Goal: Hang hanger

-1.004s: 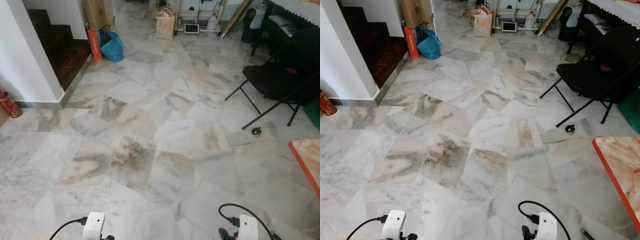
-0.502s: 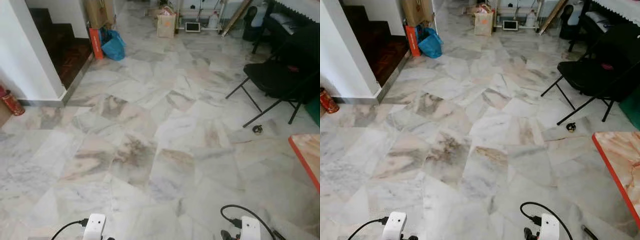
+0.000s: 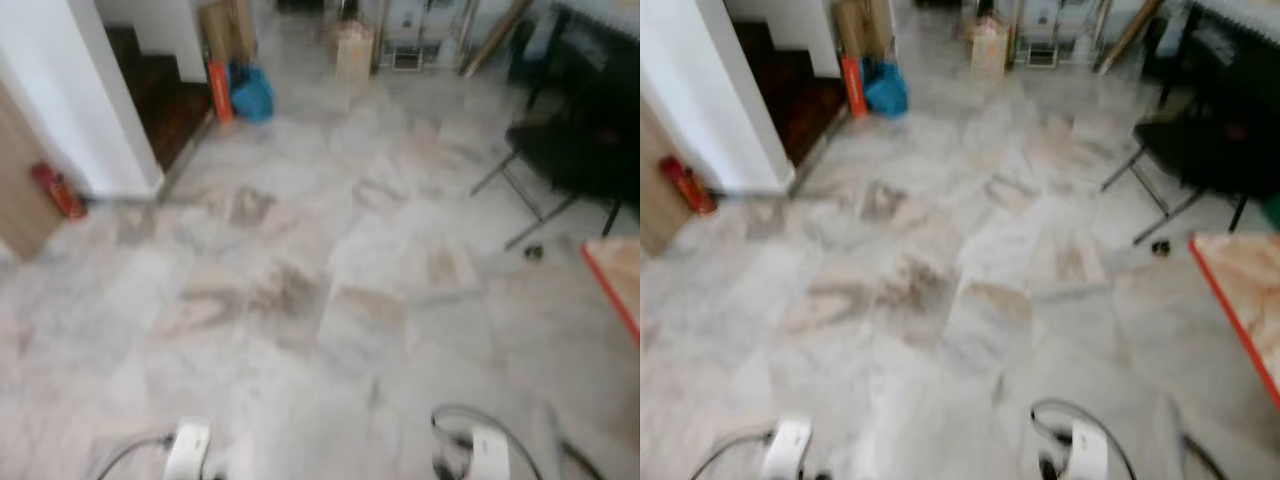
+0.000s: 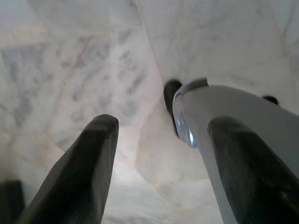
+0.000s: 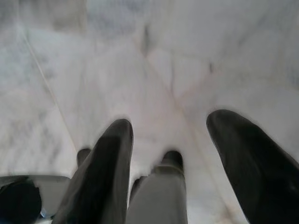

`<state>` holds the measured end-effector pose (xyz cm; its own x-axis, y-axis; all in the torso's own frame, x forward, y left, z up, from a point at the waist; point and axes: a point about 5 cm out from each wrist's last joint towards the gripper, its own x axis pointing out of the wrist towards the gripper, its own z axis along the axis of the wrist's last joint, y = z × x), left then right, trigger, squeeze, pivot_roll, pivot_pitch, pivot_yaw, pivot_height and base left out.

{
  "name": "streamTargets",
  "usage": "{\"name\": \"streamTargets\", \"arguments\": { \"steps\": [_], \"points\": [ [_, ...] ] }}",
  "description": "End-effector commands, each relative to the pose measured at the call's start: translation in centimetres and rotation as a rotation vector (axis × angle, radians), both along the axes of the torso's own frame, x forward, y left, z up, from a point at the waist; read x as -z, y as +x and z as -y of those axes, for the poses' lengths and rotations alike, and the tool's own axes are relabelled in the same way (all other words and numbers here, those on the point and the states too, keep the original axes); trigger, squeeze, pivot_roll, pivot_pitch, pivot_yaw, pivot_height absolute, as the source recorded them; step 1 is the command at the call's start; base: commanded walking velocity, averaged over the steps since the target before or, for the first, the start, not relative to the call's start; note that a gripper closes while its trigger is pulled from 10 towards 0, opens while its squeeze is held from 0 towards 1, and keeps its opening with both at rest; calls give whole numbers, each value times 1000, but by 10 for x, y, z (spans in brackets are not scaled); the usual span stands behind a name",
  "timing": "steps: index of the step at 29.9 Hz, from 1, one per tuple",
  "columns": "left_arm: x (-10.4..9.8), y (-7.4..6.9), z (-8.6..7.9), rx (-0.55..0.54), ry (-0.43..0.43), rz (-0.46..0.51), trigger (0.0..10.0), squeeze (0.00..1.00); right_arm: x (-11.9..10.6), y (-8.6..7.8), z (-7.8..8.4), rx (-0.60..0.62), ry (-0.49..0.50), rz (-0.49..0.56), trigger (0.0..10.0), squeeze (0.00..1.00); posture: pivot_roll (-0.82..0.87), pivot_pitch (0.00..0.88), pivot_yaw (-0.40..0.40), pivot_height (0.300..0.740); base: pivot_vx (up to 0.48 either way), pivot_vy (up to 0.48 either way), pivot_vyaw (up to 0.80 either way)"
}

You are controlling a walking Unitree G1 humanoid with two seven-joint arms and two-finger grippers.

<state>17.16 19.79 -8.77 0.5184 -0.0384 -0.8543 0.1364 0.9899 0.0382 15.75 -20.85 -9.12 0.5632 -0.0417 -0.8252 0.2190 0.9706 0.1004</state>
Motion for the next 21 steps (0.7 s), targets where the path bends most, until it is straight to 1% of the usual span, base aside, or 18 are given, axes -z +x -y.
{"name": "streamTargets", "arguments": {
  "steps": [1, 7, 13, 15, 16, 17, 21],
  "points": [
    [-3, 4, -9, -1, 26, 9, 10000, 0, 1, 0, -6, -7, 8, -7, 10000, 0, -15, 0, 28, 740, -296, 0, 0],
    [-3, 4, -11, 1, 31, 6, 10000, 0, 2, -3, -8, -4, 11, -11, 10000, 0, -16, 0, 29, 740, -301, 0, 0],
    [-3, 3, -12, 2, 28, 3, 10000, 0, 3, -8, -1, 4, 9, -15, 10000, 0, -16, 0, 32, 740, -300, 0, 0],
    [-3, 3, -11, 2, 27, 4, 10000, 0, 3, -9, 1, 5, 7, -15, 10000, 0, -14, 0, 31, 740, 0, 0, 0],
    [-3, 3, -11, -1, 24, 5, 10000, 0, 3, -11, 6, 10, 4, -13, 10000, 0, -14, 0, 31, 740, -322, 0, 0],
    [-3, 3, -10, -1, 24, 5, 10000, 0, 3, -11, 8, 11, 3, -12, 10000, 0, -14, 0, 31, 740, -322, 0, 0],
    [-3, 3, -8, 1, 21, 5, 10000, 0, 2, -12, 11, 13, 0, -12, 10000, 0, -12, 0, 27, 740, 0, 0, 0]
  ]
}}
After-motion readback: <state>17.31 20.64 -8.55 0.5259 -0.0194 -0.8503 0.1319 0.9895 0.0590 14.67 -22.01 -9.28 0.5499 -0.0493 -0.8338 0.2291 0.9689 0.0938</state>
